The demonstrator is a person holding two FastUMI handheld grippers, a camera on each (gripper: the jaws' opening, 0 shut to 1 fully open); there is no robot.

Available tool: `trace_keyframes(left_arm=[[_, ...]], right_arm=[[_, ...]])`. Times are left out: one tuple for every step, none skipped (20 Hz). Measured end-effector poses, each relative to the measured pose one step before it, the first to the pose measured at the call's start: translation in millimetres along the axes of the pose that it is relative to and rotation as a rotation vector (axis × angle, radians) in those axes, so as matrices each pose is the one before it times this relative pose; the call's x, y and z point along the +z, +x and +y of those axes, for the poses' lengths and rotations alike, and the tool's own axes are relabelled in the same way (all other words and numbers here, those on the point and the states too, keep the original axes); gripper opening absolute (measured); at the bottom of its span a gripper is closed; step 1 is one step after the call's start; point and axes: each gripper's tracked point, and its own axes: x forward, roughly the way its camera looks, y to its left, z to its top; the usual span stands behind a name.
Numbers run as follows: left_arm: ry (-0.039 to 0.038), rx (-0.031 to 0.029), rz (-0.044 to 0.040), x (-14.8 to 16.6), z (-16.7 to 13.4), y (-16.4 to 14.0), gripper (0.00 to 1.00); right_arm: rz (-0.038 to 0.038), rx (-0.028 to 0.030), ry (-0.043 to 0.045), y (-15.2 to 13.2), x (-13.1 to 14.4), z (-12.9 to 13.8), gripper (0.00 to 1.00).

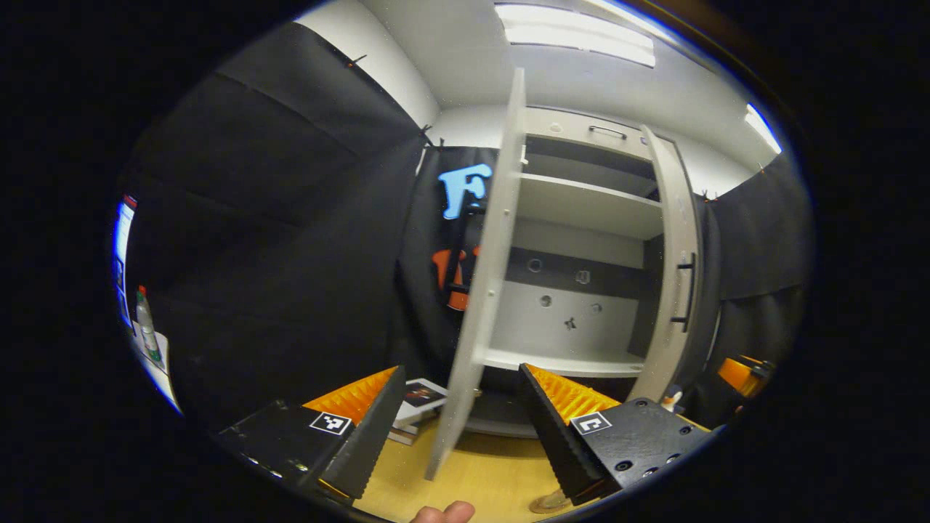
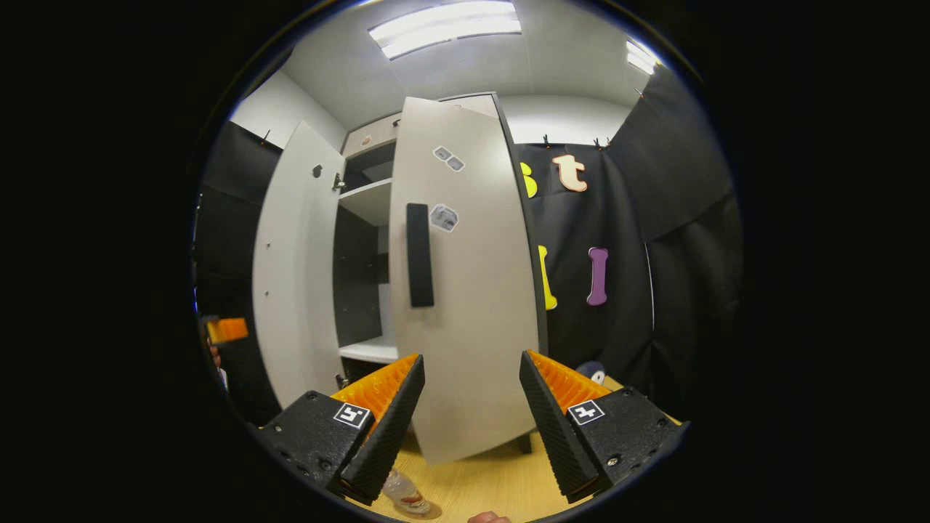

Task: Grasp the bottle in the cabinet with the left hand and place it on the coaster, then close the right door with the right hand and the left door with the left hand.

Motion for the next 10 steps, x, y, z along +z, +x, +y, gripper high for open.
trace_keyframes(left_arm=[[0.00277,0.0448,-0.011,5.02,19.78,11.51,0.94],[-0.01511,0.03444,-0.00991,7.06,15.69,13.4,0.95],[-0.02618,0.01772,-0.01262,8.66,9.44,15.17,0.95],[-0.02832,0.00279,-0.01501,8.61,4.86,14.52,0.95],[-0.01716,-0.00137,-0.02273,8.95,2.26,14.88,0.95],[0.00069,0.00999,-0.01844,7.63,2.01,14.89,0.95],[0.0179,0.01113,-0.02325,4.96,2.42,14.23,0.99],[0.02286,0.00565,-0.01046,1.93,1.08,11.04,0.95],[0.01553,-0.00754,0.00398,-2.33,-1.87,7.85,0.95],[0.00613,-0.01438,0.0089,-3.26,-4.29,2.84,0.99]], right_arm=[[0.01678,0.00775,0.01038,-5.79,-4.16,1.14,0.81],[0.01577,-0.00083,0.00591,-4.46,-2.6,-1.47,0.81],[0.01003,-0.00669,0.003,-4.24,-0.79,-3.7,0.81],[0.00118,-0.00612,0.00298,-2.49,2.54,-2.81,0.81],[-0.00221,-0.00905,-0.00042,-1.71,2.91,-3.28,0.81],[-0.0041,-0.00546,-0.00369,-1.82,2.94,-2.26,0.81],[0.00128,0.00218,-0.00355,-1.75,1.25,-0.69,0.81],[0.00835,0.00127,-0.00343,-2.5,-0.08,-1.62,0.81],[0.00769,-0.00509,-0.00622,-1.47,-1.7,-3.2,0.81],[0.00626,-0.00706,-0.00928,-1.31,-0.65,-3.42,0.81]])
